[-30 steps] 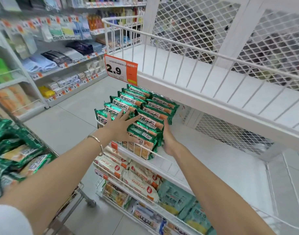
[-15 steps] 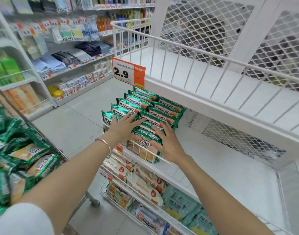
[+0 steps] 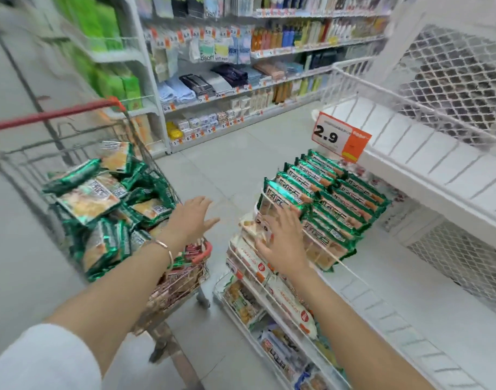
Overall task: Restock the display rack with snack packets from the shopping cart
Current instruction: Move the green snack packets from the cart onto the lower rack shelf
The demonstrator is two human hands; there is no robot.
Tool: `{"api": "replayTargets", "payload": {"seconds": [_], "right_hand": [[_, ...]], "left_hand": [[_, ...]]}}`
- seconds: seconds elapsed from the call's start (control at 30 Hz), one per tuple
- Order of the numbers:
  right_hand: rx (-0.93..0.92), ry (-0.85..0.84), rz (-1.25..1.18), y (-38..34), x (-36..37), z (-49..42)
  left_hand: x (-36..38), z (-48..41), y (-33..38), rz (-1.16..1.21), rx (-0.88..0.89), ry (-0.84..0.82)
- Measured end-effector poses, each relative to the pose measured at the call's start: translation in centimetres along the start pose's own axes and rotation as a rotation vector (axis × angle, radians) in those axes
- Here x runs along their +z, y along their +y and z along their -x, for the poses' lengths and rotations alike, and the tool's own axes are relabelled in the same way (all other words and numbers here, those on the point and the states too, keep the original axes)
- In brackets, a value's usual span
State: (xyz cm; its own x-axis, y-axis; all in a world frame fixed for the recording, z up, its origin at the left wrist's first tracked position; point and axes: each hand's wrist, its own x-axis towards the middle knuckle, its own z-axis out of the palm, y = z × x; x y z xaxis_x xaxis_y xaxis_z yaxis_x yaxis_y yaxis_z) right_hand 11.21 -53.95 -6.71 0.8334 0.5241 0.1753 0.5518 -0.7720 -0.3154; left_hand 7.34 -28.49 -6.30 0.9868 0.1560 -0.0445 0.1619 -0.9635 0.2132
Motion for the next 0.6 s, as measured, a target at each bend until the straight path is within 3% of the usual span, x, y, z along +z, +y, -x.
{"api": "replayTargets", "payload": {"seconds": [0.17, 0.3, 0.6], "right_hand": [[-0.073, -0.254, -0.105, -9.3, 6.5, -2.1], [-0.024, -0.413, -0.151, -15.3, 12.0, -3.7], [-0.030, -0.613, -0.207, -22.8, 18.5, -8.2]], "left_hand": [[-0.1, 6.7, -10.9, 0.113, -0.310, -0.068], [0.9, 10.9, -18.6, 0.147, -0.448, -0.081], [-0.4, 13.6, -25.2, 0.321, -0.686, -0.044]]}}
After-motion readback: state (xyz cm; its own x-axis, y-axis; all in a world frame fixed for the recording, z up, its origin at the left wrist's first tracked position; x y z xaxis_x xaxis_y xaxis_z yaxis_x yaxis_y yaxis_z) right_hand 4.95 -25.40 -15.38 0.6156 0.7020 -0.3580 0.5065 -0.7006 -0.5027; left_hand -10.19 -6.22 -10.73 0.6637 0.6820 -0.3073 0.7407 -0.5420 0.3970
